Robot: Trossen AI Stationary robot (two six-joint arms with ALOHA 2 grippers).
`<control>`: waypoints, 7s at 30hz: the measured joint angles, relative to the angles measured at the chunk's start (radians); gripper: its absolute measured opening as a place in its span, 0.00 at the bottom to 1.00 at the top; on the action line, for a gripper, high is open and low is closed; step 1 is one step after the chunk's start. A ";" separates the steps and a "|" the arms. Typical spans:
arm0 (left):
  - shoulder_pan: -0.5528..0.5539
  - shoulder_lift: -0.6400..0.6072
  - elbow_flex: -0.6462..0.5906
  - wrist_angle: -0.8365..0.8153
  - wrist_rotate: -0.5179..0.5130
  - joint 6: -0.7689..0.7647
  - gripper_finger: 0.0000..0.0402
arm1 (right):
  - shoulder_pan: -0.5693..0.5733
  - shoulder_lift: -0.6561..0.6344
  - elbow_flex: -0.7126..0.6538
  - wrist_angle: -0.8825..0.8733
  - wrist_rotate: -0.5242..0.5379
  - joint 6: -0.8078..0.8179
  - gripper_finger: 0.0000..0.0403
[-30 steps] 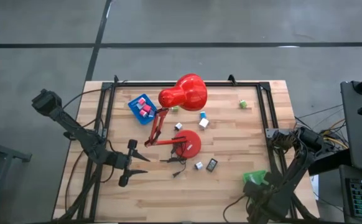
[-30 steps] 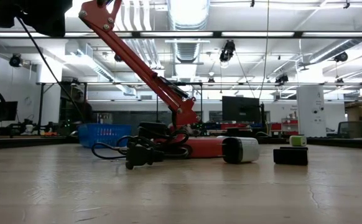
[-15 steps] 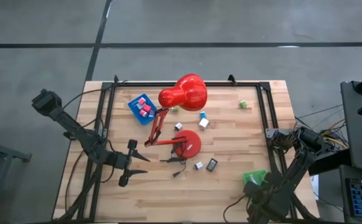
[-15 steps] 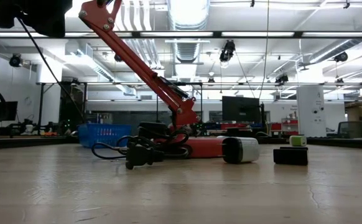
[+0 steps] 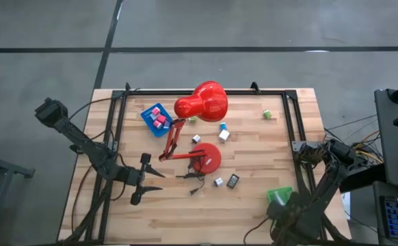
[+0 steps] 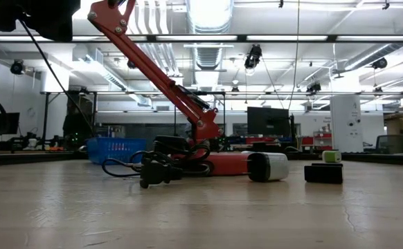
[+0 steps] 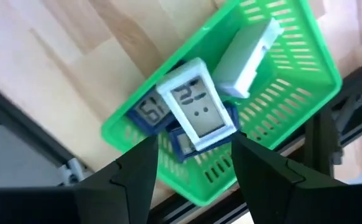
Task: Pick & Place Office items
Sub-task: Put the bottom white black charger adapter into the blue bin
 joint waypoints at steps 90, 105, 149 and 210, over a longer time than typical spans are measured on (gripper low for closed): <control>0.001 0.000 -0.001 -0.181 -0.033 -0.248 0.52 | -0.655 0.000 -0.393 1.017 0.224 -1.511 0.54; 0.001 0.000 -0.001 -0.181 -0.044 -0.248 0.52 | -0.661 0.001 -0.393 1.022 0.233 -1.489 0.28; -0.073 0.250 0.009 0.344 0.041 -0.039 0.52 | -0.545 0.002 -0.394 1.826 0.394 -1.750 0.28; -0.039 0.611 0.376 0.471 -0.252 0.232 0.52 | -0.504 0.008 -0.402 2.144 0.573 -1.961 0.28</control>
